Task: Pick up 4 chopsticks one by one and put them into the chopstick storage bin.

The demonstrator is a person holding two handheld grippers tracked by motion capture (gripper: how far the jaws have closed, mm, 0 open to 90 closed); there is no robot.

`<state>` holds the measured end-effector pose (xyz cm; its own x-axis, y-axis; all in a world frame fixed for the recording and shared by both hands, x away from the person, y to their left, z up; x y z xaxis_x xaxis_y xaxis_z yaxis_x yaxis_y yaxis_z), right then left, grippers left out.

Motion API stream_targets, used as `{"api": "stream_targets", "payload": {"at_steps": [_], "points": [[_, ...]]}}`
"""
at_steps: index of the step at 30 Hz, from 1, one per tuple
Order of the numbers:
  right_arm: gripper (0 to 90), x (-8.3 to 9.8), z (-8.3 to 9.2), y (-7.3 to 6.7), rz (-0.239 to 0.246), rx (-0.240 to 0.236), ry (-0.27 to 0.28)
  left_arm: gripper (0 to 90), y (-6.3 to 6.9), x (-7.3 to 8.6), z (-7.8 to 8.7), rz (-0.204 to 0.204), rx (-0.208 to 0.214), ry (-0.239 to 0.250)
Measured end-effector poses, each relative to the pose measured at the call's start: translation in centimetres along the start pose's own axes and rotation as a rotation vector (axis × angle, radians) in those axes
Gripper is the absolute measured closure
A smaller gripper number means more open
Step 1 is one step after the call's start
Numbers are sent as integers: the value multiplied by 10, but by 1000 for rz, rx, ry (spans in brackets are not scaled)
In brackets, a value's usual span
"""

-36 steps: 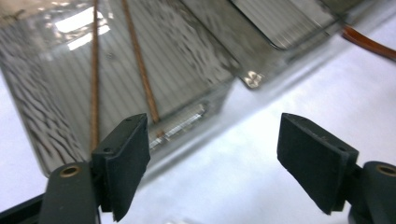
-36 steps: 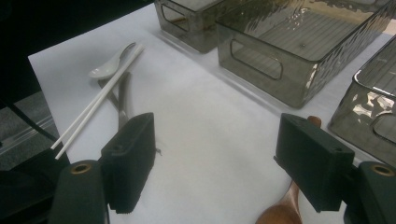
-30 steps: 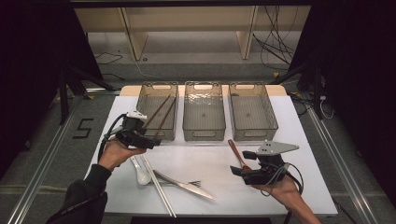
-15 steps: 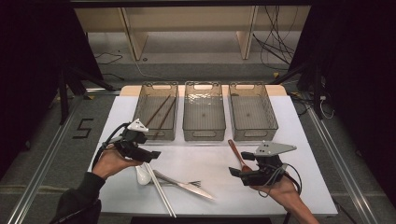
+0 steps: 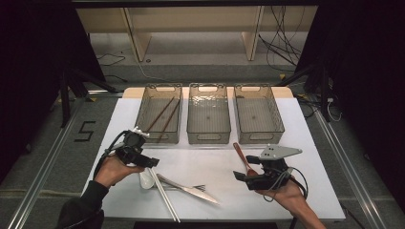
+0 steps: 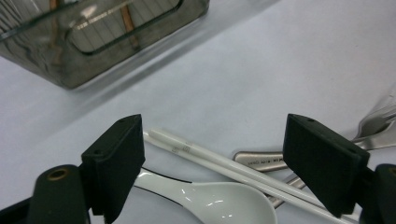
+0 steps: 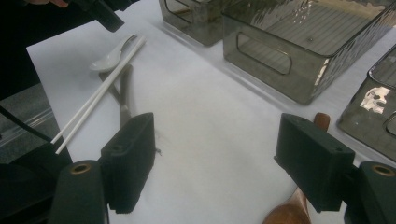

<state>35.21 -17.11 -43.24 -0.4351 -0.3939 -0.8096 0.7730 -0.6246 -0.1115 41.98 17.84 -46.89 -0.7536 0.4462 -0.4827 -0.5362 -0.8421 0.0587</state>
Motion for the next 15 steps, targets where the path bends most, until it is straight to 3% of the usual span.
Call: {"api": "stream_targets", "payload": {"at_steps": [7,15], "points": [[292,0,-1,-1,1,-2,-3,217,1,5,-9,118,1,-28],[292,0,-1,-1,4,-2,-3,238,-3,8,-19,160,6,-59]]}}
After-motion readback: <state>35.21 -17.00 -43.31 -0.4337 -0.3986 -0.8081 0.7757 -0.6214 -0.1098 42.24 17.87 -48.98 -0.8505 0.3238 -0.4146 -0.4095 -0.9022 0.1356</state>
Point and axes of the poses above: each handheld gripper's, and its own axes: z roughly backward along the jaws, x roughly out of its underside, y roughly to its right, the point moved 6 cm from there along -z, roughly forward along the jaws, and after that the axes turned 1 degree about -x, right-handed, at the moved point
